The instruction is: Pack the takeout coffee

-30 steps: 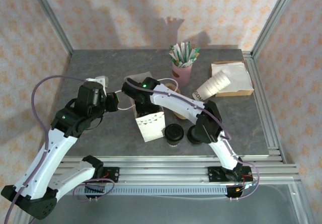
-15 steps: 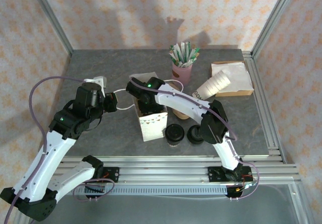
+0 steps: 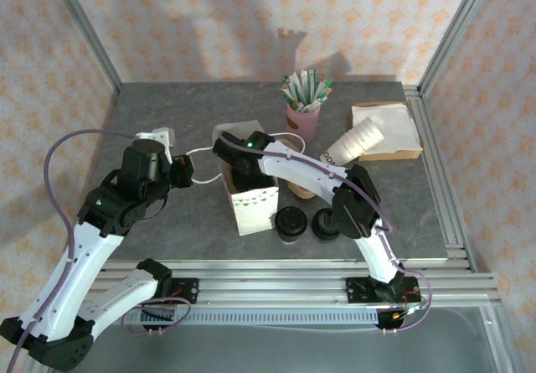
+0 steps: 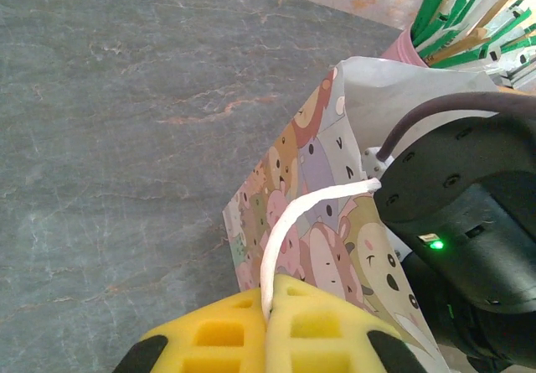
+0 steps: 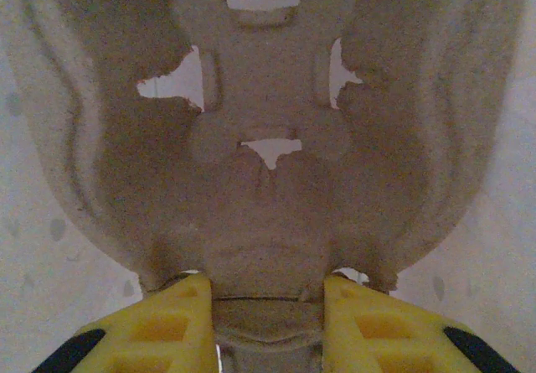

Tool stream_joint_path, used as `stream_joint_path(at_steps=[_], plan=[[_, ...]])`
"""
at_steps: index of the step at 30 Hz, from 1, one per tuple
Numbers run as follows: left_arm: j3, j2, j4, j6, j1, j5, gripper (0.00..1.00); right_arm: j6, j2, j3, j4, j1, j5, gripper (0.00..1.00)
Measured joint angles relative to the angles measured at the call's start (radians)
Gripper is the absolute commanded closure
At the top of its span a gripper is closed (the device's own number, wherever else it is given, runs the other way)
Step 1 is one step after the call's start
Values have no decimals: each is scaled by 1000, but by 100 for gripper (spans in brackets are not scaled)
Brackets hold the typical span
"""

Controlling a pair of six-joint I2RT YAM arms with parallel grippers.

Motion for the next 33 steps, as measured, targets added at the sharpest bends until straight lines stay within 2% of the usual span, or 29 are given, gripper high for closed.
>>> stream_joint_path(at_steps=[17,33], plan=[[0,0,0,-8,0,1,100,4,-4,-65,50,-14,-22,70],[0,0,0,-26,0,1,100,-1,103,-51,31,-16,-38,70]])
